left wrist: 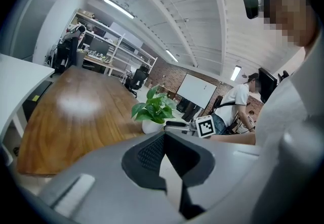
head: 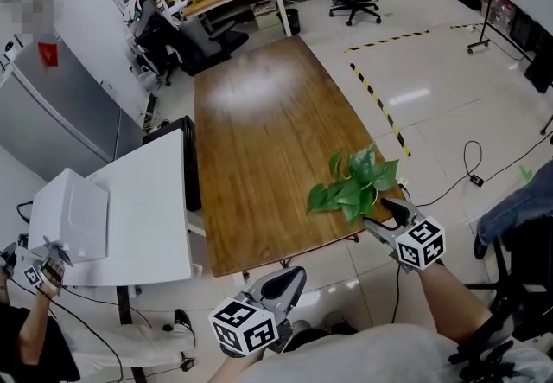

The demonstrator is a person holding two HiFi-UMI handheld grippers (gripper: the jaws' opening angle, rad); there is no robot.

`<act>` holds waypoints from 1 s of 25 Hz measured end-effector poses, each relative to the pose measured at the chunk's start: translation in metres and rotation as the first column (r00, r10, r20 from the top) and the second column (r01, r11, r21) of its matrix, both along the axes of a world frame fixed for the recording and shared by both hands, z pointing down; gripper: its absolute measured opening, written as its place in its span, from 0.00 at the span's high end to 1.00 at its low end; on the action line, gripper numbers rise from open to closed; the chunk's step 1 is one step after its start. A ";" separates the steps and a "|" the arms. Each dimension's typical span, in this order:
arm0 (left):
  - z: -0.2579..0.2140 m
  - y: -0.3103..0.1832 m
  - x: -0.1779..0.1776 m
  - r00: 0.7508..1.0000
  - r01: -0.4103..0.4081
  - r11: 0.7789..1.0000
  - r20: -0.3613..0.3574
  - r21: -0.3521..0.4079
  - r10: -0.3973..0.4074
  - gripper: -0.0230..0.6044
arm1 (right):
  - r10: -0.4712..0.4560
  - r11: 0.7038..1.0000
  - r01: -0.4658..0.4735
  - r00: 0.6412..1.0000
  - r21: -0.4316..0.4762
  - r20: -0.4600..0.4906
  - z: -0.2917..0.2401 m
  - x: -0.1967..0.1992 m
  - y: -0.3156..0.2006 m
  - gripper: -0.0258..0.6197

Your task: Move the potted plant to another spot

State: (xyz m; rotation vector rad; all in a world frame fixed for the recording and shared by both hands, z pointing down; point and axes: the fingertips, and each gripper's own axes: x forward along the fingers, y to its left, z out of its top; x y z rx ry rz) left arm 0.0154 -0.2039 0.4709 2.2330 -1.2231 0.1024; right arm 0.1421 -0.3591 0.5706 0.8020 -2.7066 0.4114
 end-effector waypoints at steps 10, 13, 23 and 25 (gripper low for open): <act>-0.011 0.018 0.022 1.000 -0.012 1.000 0.000 0.025 0.012 0.97 | -0.179 0.983 0.185 0.924 0.015 0.337 -0.126 0.000 0.112 0.95; -0.021 0.039 0.029 1.000 -0.023 0.999 0.004 0.044 0.023 0.97 | -0.206 0.978 0.208 0.923 0.029 0.326 -0.142 0.001 0.143 0.95; -0.041 0.172 0.007 1.000 -0.015 0.994 -0.010 0.109 0.016 0.97 | -0.275 0.961 0.272 0.920 0.051 0.280 -0.165 -0.032 0.296 0.96; -0.048 0.212 0.001 1.000 -0.012 0.993 -0.004 0.118 0.013 0.97 | -0.285 0.958 0.279 0.918 0.060 0.276 -0.174 -0.039 0.339 0.96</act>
